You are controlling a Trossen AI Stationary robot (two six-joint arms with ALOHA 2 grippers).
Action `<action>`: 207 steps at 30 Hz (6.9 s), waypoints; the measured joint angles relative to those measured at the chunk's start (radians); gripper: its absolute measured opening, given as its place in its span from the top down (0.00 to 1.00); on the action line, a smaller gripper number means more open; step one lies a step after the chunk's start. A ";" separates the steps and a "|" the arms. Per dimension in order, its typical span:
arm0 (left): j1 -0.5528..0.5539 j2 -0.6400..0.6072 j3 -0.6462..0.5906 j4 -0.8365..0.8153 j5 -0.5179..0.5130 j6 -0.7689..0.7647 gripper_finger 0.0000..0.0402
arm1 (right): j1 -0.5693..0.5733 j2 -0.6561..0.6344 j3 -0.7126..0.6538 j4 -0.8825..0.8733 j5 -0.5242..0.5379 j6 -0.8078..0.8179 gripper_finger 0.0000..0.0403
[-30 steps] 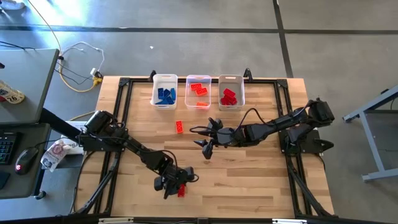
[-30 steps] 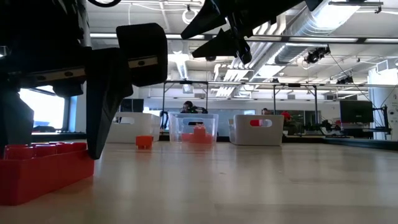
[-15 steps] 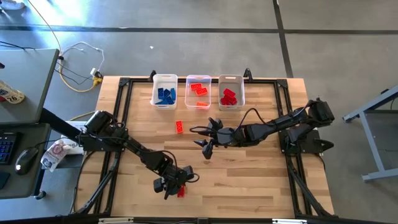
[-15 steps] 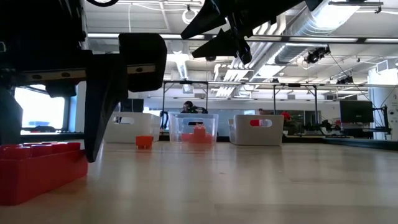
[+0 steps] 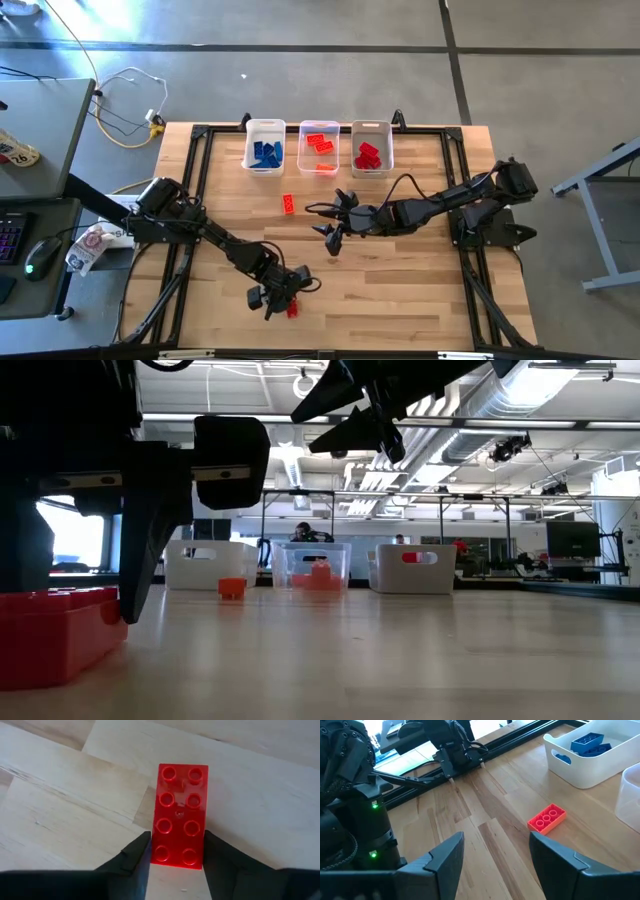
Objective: Sort & place blocks by color
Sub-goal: Put the red game piece into the gray bin, then put the orange game piece into the transparent bin
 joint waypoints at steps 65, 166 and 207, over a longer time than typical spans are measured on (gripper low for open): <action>0.753 -0.063 0.130 0.579 -0.074 -0.207 0.71 | -0.145 -0.298 0.000 -0.046 0.465 -0.323 0.48; 0.876 -0.151 0.562 -0.781 -0.348 -0.974 0.43 | -0.268 -0.391 0.000 -0.346 0.393 -0.316 0.48; 0.534 -0.146 0.349 -0.826 -0.578 -2.003 0.43 | -0.341 -0.391 0.000 -0.586 0.037 -0.394 0.48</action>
